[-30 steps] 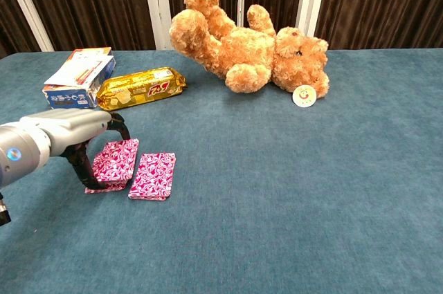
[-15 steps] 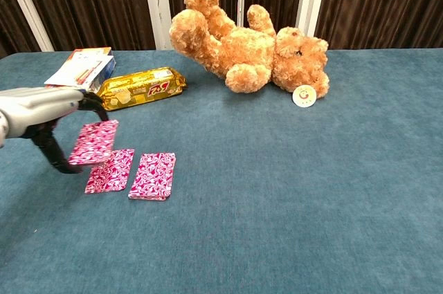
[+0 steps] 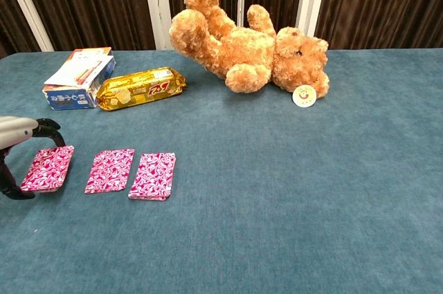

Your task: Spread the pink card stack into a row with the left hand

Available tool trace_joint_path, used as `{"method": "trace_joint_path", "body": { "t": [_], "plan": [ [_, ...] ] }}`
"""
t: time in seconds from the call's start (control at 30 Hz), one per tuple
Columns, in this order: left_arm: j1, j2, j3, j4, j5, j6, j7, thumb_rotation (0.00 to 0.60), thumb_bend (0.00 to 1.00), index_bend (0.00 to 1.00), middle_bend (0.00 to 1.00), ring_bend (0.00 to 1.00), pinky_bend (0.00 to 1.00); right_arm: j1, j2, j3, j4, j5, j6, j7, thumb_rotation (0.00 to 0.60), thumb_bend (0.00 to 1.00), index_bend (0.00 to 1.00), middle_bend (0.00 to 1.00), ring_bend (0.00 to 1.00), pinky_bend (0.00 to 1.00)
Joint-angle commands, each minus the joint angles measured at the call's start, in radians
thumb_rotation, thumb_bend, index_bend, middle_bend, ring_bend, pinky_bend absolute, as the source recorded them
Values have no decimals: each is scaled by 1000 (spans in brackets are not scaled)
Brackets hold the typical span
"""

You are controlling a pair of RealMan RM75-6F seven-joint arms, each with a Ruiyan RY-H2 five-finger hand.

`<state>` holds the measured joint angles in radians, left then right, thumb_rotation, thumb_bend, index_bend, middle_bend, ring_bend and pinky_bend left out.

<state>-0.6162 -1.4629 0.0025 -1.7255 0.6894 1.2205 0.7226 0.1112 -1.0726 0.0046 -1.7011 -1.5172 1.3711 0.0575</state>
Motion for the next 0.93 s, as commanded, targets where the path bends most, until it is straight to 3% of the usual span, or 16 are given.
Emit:
{"method": "trace_joint_path", "body": {
  "t": [0.03, 0.1, 0.17, 0.37, 0.5, 0.67, 0.8, 0.93],
  "plan": [
    [1, -1, -2, 5, -11, -14, 0, 600, 292, 209, 0, 0, 0, 0, 0, 0, 0, 1, 0, -1, 600, 362, 0, 0, 0, 49],
    [-1, 5, -1, 0, -19, -24, 6, 600, 259, 103, 0, 0, 0, 0, 0, 1, 0, 2, 0, -1, 600, 362, 0, 0, 0, 49],
    [-2, 15, 3, -13, -20, -27, 15, 600, 250, 66, 0, 0, 0, 0, 1, 1, 1, 2, 0, 0, 600, 363, 0, 0, 0, 49],
    [17, 57, 13, -66, 6, -13, -5, 600, 240, 15, 0, 0, 0, 1, 1, 1, 2, 3, -2, -1, 600, 362, 0, 0, 0, 49],
    [66, 130, 33, -144, 93, 22, -87, 600, 240, 5, 0, 0, 0, 0, 0, 2, 5, 4, 0, -4, 600, 362, 0, 0, 0, 49],
    [192, 249, 116, -197, 404, 181, -248, 600, 239, 0, 0, 0, 0, -1, -3, 4, 9, 1, 6, -15, 600, 363, 0, 0, 0, 49],
    [317, 281, 195, -59, 707, 400, -346, 600, 232, 0, 0, 0, 0, -3, -10, 5, 16, -3, 16, -37, 600, 363, 0, 0, 0, 49],
    [401, 273, 216, 72, 828, 532, -427, 600, 229, 0, 0, 0, 0, -8, -18, 10, 25, -10, 37, -62, 600, 362, 0, 0, 0, 49]
  ]
}}
